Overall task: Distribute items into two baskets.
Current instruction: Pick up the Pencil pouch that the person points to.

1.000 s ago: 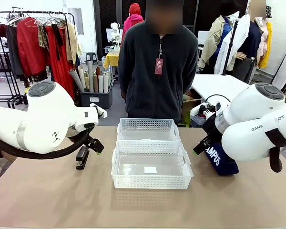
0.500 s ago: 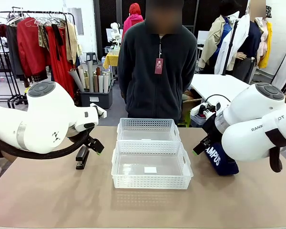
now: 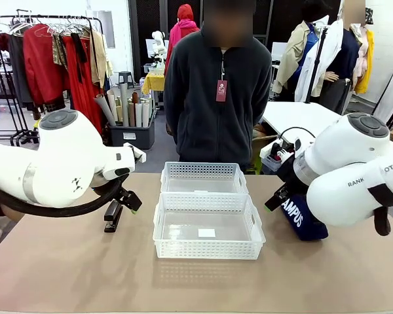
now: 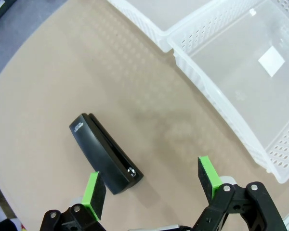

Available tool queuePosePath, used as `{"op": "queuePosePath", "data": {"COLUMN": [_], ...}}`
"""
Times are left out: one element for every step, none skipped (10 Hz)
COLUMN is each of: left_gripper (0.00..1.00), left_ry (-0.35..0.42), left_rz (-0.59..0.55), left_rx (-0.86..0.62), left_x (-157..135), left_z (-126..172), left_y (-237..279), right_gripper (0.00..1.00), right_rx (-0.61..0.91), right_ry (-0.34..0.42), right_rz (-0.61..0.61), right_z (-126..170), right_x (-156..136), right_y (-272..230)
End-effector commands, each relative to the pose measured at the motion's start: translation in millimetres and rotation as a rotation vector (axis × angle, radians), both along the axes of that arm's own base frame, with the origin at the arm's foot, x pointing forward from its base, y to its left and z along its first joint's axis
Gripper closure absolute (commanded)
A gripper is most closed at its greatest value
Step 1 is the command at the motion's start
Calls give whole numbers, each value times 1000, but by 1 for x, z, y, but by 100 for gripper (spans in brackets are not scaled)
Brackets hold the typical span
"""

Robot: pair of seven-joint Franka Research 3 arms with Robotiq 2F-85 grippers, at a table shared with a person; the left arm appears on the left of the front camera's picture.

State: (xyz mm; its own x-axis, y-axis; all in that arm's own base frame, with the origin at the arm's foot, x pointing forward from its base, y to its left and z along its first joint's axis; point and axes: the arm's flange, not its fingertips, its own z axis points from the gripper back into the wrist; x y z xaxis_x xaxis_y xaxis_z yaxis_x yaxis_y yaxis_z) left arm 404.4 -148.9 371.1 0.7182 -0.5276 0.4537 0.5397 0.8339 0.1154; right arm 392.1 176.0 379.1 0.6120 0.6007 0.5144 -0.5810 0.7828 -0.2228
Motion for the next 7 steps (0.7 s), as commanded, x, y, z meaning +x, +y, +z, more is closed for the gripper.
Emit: {"op": "queuePosePath", "data": {"left_gripper": [0,0,0,0,0,0,0], "left_ry": [81,86,97,93,78,88,88], "left_rz": [55,64,82,74,42,56,56], "left_rx": [9,4,1,-4,-9,13,13], "left_x": [2,-2,-4,-4,-6,-1,-1], "left_z": [20,24,29,35,35,26,26], "left_y": [1,-2,-2,-2,-8,0,0], "right_gripper": [0,0,0,0,0,0,0], "right_rx": [-49,-55,-64,-81,-86,-52,-52], "right_ry": [-91,-98,-92,-104,-80,-85,-85], "right_rz": [-78,-88,-87,-104,-117,-60,-60], "right_z": [-3,-2,1,3,4,19,19], "right_x": [-25,-30,-34,-38,-41,-18,-18], "right_y": [18,26,30,30,36,26,26]}}
